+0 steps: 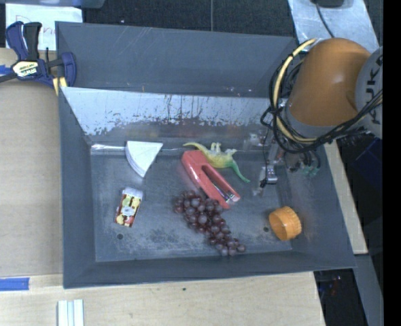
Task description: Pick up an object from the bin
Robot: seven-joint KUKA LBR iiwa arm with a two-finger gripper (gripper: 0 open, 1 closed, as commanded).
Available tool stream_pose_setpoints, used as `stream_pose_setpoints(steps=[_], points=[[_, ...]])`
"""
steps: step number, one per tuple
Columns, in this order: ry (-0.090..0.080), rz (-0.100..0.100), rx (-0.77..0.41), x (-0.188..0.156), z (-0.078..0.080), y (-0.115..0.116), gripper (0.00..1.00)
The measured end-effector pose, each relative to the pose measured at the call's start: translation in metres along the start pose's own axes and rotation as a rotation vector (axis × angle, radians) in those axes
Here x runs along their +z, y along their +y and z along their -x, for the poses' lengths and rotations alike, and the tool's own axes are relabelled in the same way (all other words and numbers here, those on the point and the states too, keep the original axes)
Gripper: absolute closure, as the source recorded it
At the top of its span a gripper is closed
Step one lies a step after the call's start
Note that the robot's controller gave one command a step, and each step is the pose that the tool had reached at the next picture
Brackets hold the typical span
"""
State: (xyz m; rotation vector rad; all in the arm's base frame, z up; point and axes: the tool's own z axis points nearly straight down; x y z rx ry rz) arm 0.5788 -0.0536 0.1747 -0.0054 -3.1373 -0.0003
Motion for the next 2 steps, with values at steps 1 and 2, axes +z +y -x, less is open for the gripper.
stream_pose_setpoints(steps=[1, 2], points=[[-0.008, -0.001, -0.001, -0.005, 0.001, 0.000, 0.00], [-0.011, 0.000, 0.025, 0.076, -0.022, 0.048, 0.00]])
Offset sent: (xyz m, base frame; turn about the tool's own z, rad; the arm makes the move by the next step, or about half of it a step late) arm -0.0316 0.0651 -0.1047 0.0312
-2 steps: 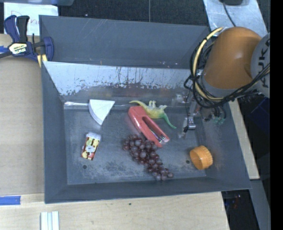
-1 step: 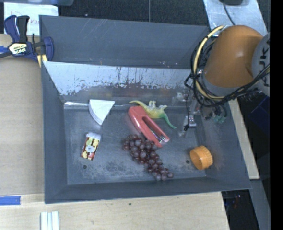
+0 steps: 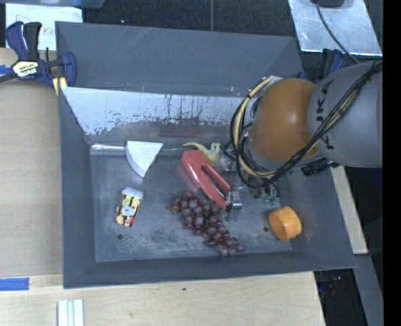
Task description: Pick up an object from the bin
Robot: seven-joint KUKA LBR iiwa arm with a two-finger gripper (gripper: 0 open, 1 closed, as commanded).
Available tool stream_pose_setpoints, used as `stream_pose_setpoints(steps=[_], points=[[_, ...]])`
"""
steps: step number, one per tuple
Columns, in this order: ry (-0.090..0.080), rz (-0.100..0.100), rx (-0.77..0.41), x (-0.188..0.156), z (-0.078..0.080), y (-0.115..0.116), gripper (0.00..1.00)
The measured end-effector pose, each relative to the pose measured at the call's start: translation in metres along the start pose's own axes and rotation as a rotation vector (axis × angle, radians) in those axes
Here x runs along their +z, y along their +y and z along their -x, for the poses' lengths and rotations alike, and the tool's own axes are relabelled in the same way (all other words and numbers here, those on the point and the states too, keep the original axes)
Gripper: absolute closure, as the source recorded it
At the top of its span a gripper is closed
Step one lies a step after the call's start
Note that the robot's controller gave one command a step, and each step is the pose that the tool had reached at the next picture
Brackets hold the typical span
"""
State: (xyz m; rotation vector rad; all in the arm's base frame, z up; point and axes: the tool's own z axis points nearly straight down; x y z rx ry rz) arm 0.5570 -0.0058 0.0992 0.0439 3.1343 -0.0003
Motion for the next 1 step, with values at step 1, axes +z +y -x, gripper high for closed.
stream_pose_setpoints(steps=[1], points=[[-0.010, -0.004, 0.009, 0.0104, -0.0111, 0.0203, 0.00]])
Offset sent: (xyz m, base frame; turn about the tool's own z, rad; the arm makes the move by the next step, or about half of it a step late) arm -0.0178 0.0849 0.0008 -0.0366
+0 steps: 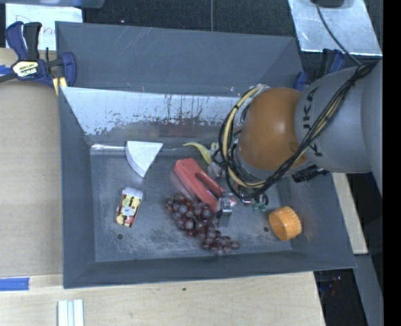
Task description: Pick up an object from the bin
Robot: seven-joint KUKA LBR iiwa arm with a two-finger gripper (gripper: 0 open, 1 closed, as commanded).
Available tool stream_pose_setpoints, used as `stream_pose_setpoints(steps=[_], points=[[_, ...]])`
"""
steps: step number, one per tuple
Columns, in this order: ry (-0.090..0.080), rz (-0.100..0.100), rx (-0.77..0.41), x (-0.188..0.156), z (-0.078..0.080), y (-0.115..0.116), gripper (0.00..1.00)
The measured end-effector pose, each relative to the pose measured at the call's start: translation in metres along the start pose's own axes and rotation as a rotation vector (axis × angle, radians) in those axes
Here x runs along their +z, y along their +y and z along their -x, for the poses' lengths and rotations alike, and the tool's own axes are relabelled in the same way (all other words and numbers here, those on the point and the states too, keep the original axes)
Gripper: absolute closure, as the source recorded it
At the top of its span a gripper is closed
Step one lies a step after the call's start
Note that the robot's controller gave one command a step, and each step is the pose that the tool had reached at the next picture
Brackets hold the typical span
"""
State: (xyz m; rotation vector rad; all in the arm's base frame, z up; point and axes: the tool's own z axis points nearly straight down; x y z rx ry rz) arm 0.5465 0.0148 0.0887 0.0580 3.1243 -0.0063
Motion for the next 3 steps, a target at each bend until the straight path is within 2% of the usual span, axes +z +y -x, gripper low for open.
stream_pose_setpoints(steps=[1, 2, 3], points=[[-0.004, 0.002, -0.047, -0.012, -0.008, 0.064, 0.00], [-0.017, 0.000, -0.117, 0.016, 0.001, 0.055, 0.00], [-0.014, 0.011, 0.192, 0.015, 0.013, 0.041, 1.00]])
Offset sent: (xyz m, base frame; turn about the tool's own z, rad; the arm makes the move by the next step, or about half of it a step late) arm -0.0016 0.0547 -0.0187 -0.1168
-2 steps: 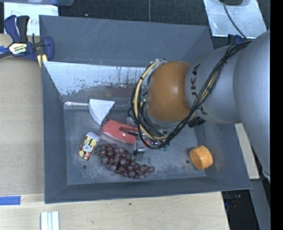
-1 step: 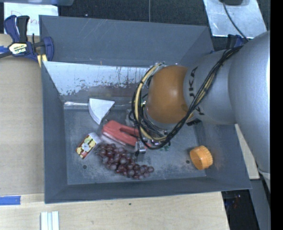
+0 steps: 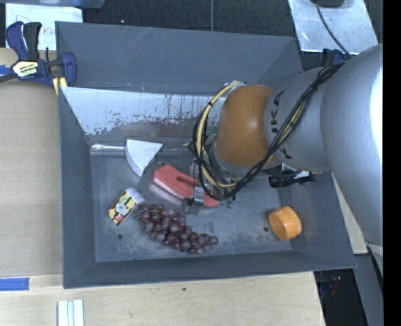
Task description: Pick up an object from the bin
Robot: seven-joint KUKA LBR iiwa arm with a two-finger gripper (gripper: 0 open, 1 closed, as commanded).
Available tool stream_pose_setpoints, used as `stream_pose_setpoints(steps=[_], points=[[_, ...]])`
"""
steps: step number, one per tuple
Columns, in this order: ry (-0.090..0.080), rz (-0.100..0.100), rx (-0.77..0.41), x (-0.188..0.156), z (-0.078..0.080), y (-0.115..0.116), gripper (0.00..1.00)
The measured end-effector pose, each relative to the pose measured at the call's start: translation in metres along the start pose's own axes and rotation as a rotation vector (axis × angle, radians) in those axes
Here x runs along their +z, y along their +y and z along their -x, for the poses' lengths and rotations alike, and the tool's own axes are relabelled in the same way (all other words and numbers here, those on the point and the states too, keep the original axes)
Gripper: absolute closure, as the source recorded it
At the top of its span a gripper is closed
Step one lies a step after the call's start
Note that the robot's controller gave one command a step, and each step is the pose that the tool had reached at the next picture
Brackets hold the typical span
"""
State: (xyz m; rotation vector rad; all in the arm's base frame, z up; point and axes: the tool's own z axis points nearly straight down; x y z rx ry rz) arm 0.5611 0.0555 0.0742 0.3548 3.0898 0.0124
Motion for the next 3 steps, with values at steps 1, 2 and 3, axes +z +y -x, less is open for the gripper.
stream_pose_setpoints(steps=[1, 2, 3], points=[[0.000, 0.000, 0.000, 0.000, 0.000, 0.000, 1.00], [0.005, -0.003, -0.001, -0.030, -0.001, -0.001, 1.00], [0.007, -0.004, 0.000, -0.077, 0.000, -0.002, 1.00]])
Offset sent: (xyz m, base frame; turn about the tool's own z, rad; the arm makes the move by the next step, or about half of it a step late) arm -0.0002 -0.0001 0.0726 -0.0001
